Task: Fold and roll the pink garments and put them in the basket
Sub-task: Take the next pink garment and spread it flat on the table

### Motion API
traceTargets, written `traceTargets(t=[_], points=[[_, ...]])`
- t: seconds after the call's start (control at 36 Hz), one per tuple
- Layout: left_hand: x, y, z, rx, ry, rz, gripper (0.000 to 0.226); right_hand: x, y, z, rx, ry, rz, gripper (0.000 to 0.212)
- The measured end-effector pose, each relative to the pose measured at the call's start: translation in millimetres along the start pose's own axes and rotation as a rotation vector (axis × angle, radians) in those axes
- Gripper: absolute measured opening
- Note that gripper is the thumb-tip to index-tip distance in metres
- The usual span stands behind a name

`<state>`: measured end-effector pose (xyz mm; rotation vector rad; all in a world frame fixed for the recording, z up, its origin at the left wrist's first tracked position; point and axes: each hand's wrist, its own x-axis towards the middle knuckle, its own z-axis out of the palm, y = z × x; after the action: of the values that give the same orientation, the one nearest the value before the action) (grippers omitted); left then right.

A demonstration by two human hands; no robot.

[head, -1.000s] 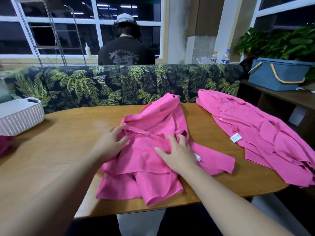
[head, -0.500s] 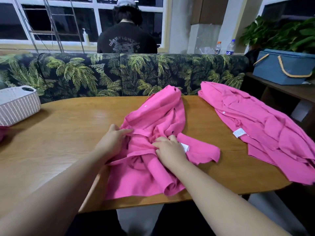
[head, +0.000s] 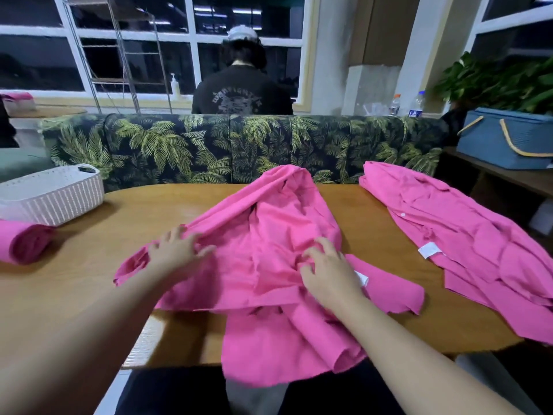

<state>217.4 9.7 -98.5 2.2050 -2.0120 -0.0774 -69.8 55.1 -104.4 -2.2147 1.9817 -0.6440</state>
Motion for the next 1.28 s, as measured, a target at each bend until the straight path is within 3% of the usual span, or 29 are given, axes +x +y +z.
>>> traceTargets(t=[0.08,0.14,0.25,0.36,0.56,0.69,0.78,0.86,0.92,1.0,1.08,1.14,1.22,1.28], points=[[-8.8,31.8,3.3,-0.339,-0.177,0.274,0.127,4.5,-3.2,1.5,0.105,0.109,0.03,0.038],[-21.6,55.4,8.2,-0.437,-0.244,0.464,0.13,8.0,-0.8,2.6,0.162,0.095,0.067,0.038],[-31.0,82.7,25.3,-0.186,-0.204,0.688,0.087,6.7,9.5,4.0,0.267,0.006,0.093,0.043],[-28.9,84.3,33.7,-0.431,-0.054,0.804,0.037,-2.1,19.5,5.2,0.493,-0.011,0.071,0.05],[-33.2,73.0,7.9,-0.56,0.136,0.54,0.011,-14.8,37.2,9.0,0.56,0.04,0.03,0.048],[-31.7,67.3,-15.0,-0.547,0.294,0.429,0.012,-19.3,33.6,4.4,0.465,-0.032,-0.026,0.088],[-28.7,71.6,-15.1,-0.579,0.33,0.358,0.021,-20.3,34.8,1.9,0.477,-0.013,-0.027,0.097],[-17.5,67.4,-18.5,-0.742,0.51,0.14,0.02,-25.4,38.1,-1.6,0.301,0.002,-0.075,0.08],[-6.4,58.5,-20.1,-0.792,0.596,0.033,0.015,-29.6,39.7,-2.7,0.143,-0.031,-0.102,0.088],[1.1,53.4,-16.0,-0.671,0.54,0.292,0.008,-29.9,38.1,-1.7,0.055,-0.067,-0.111,0.092],[-10.7,68.0,-6.6,-0.512,0.287,0.659,0.052,-26.0,32.1,2.0,0.096,-0.043,-0.116,0.081],[-17.0,78.5,3.5,-0.324,0.148,0.785,0.067,-24.1,27.8,4.6,0.096,-0.042,-0.131,0.075],[-18.0,79.6,17.3,-0.178,0.021,0.875,0.049,-21.8,26.3,7.4,0.074,-0.045,-0.141,0.059],[-15.1,74.2,17.5,-0.224,0.062,0.921,0.04,-21.3,28.2,8.0,0.053,-0.037,-0.164,0.046]])
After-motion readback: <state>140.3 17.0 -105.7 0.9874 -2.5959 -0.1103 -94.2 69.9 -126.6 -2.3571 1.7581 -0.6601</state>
